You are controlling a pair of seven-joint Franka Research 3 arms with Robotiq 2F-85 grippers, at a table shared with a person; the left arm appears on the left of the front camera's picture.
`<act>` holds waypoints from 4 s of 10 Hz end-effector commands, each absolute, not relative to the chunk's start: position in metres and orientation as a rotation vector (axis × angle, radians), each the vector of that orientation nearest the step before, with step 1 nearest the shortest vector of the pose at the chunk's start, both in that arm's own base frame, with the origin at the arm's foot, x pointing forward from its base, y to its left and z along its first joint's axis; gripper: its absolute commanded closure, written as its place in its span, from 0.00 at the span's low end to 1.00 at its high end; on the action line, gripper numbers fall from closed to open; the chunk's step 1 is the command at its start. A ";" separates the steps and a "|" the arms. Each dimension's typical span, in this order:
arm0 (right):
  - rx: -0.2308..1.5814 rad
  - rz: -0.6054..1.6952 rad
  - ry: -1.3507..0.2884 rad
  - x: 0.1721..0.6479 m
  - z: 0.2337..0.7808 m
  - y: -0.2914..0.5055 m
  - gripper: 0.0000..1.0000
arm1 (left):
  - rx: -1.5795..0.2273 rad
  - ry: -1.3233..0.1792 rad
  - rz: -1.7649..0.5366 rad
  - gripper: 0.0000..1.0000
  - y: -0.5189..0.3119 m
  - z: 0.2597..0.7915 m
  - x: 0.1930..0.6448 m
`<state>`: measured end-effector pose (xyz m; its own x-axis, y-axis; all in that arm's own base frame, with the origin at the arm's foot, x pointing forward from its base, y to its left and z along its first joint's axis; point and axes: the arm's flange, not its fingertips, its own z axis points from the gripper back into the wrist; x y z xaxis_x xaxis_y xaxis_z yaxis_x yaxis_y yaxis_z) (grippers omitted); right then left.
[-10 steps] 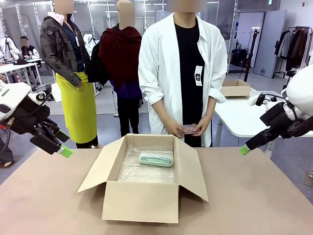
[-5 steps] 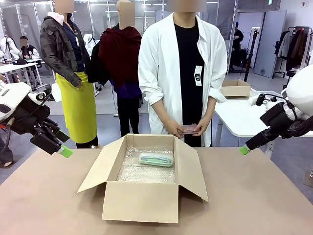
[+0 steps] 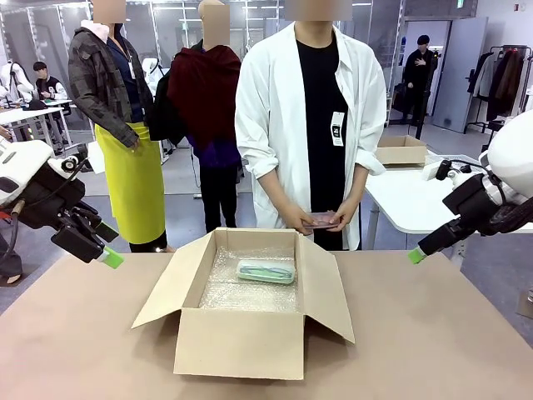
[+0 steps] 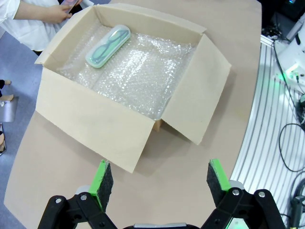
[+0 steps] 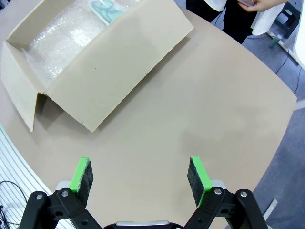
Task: Pack the glasses set securely to prepare it for shipping.
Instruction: Put the Glasses case from the right side of the table into the Package Box.
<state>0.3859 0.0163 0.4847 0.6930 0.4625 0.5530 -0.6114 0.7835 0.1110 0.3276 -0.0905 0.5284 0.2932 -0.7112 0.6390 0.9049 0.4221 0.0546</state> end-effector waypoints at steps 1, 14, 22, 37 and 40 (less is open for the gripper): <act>0.298 0.603 -0.534 0.385 0.486 0.017 0.00 | -0.369 -0.651 -1.128 0.00 -0.087 0.529 0.328; 0.298 0.603 -0.534 0.385 0.486 0.017 0.00 | -0.369 -0.651 -1.128 0.00 -0.087 0.529 0.328; 0.298 0.603 -0.534 0.385 0.486 0.017 0.00 | -0.369 -0.651 -1.128 0.00 -0.087 0.529 0.328; 0.298 0.603 -0.534 0.385 0.486 0.017 0.00 | -0.369 -0.651 -1.128 0.00 -0.087 0.529 0.328; 0.298 0.603 -0.534 0.385 0.486 0.017 0.00 | -0.369 -0.651 -1.128 0.00 -0.087 0.529 0.328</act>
